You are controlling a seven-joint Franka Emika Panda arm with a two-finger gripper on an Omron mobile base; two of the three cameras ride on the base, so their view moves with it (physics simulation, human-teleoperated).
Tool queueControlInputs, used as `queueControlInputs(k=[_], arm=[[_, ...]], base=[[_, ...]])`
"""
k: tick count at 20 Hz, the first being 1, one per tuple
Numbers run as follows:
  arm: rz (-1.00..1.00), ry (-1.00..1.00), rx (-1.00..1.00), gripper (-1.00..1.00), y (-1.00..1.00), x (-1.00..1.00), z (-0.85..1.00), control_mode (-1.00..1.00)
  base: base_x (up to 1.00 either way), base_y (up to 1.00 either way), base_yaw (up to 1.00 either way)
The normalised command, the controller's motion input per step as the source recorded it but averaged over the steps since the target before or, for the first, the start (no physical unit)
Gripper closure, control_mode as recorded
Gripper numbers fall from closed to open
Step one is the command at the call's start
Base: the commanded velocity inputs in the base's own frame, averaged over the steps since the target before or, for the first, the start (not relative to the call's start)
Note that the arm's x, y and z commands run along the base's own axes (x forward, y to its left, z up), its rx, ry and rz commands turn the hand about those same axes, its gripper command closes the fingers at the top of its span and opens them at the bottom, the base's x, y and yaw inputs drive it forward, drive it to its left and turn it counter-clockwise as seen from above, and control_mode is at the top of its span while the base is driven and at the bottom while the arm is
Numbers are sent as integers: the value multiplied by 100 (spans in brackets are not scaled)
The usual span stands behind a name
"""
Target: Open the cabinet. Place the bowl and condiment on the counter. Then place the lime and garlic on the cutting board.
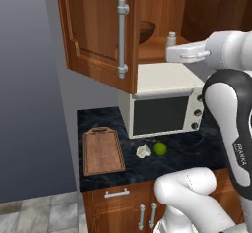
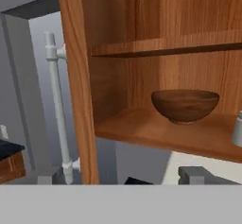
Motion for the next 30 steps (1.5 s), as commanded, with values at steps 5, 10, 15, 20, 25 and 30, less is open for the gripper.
queueControlInputs(k=[5,10,15,20,25,30], arm=[[0,25,31,-100,-8,53,9,-100],[3,39,16,-100,58,40,0,-100],[12,29,25,-100,38,22,0,-100],[18,24,29,-100,29,2,-10,-100],[24,15,25,-100,49,8,-35,-100],[17,4,37,-100,-4,0,-13,-100]], base=[[0,0,0],[0,0,0],[0,0,0],[0,0,0],[0,0,0],[0,0,0]])
